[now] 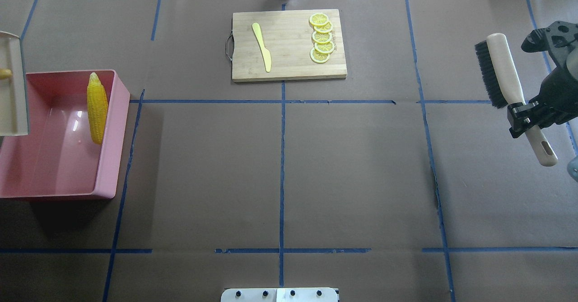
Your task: Sweep and dump trash into bin
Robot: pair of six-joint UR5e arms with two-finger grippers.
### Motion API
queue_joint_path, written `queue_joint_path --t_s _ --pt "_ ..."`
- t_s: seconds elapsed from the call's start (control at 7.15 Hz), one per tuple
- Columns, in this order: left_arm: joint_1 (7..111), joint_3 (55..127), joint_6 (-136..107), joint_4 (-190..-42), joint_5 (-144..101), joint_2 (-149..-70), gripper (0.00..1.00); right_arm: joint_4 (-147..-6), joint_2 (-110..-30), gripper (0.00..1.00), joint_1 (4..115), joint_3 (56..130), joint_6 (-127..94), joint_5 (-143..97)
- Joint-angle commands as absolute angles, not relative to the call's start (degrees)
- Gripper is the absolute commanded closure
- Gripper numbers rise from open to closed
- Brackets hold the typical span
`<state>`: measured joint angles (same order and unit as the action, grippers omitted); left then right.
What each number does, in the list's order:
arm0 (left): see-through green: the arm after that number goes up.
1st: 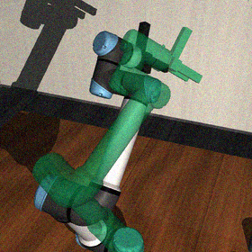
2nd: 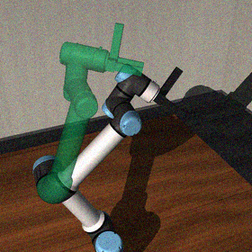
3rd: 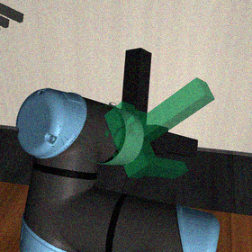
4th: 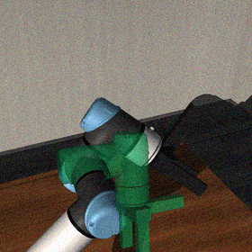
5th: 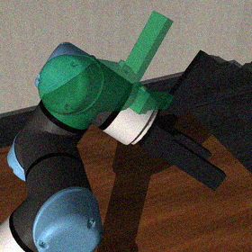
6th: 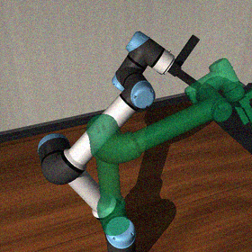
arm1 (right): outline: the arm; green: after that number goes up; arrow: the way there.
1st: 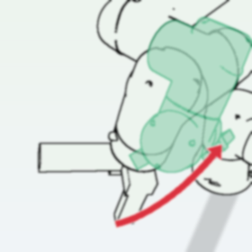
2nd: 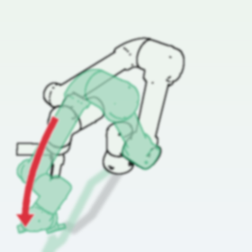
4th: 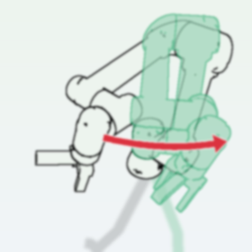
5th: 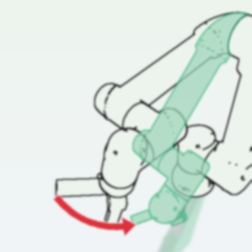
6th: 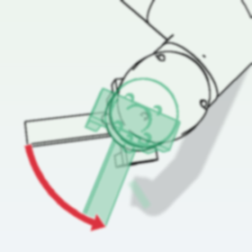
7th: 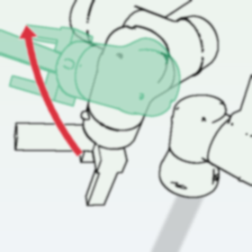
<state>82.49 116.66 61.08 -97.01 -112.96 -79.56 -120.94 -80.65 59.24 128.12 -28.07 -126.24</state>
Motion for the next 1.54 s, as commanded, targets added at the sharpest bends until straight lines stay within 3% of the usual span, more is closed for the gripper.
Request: queue_joint_path --t_s 0.0,0.14,0.7,0.98,1.4 --pt "80.60 125.01 62.05 -86.12 -106.03 -79.45 1.00 -120.94 -80.86 1.00 59.50 128.06 -27.95 -126.30" --pt "79.90 128.64 61.96 -81.43 -103.39 -79.45 1.00 -120.94 -81.29 1.00 59.50 128.06 -27.86 -126.21" --pt "77.70 130.34 62.05 -79.54 -97.82 -79.63 1.00 -120.94 -81.56 1.00 60.55 126.83 -26.54 -126.21" --pt "77.26 130.25 61.96 -78.50 -98.35 -80.33 1.00 -119.72 -86.20 1.00 63.61 126.91 -19.64 -126.39" --pt "77.17 129.64 61.44 -72.26 -108.49 -86.03 1.00 -98.93 -101.57 1.00 64.60 123.59 -20.90 -129.97"
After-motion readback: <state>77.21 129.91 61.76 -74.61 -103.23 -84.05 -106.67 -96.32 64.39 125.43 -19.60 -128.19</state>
